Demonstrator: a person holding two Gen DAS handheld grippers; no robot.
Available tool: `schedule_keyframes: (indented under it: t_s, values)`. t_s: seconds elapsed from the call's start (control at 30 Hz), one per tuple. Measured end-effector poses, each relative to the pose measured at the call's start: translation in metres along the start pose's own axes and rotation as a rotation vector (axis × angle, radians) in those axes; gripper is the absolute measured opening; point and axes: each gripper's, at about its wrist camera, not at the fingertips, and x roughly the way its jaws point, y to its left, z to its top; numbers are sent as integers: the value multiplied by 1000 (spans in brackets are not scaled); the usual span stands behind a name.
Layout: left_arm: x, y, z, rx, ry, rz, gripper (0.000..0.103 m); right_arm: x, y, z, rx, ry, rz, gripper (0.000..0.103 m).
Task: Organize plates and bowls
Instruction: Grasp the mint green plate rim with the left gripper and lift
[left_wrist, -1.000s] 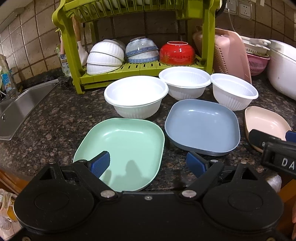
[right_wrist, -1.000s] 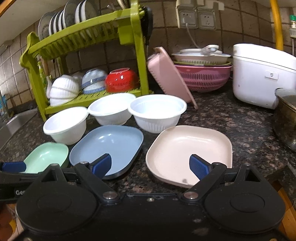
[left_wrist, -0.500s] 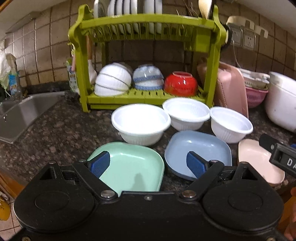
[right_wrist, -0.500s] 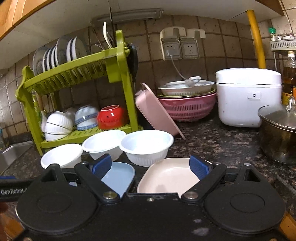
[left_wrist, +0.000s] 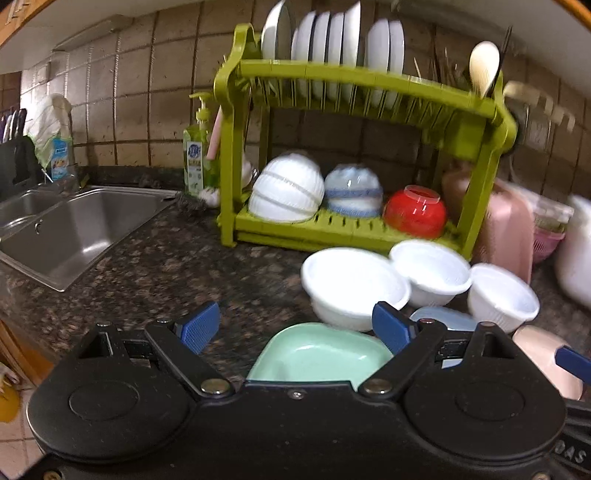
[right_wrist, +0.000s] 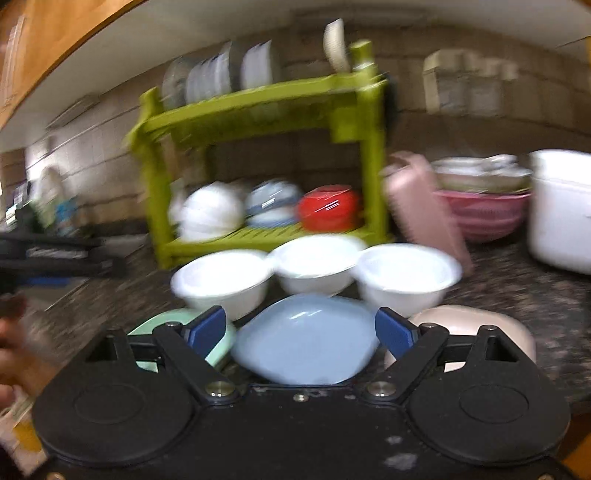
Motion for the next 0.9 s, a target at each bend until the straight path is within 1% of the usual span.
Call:
schedule_keyframes:
  t_s: [0.07,0.13,0.17,0.23,0.27,0.4,0.47,0.53,0.67,0.8,0.9]
  values:
    - [4,4,0,38,25,13,89,3,9,-2,-26,33,40,91]
    - [8,9,0,70,33,31,89,7,18,-3,-46,88,108,80]
    - [10,12,0,78,35,41,88,10,21,-4,-46,117,132,78]
    - [15,18,-1,87,51,44,86,15,26,-6,-29,174,165,76]
    - [18,21,-1,88,67,41,83,18,29,-6,-15,203,183,76]
    - [38,30,4,89,158,6,83,35,41,-1,26,284,235,76]
    - [47,31,7,95,190,14,80,41,44,1,57,299,243,76]
    - [50,33,9,99,198,14,78,46,44,4,88,314,253,76]
    - [52,39,8,86,198,-7,78,54,43,-1,129,354,274,76]
    - [60,42,1,84,249,-35,78,57,46,-6,110,350,228,75]
    - [64,45,-4,78,271,-32,78,59,46,-7,104,349,207,70]
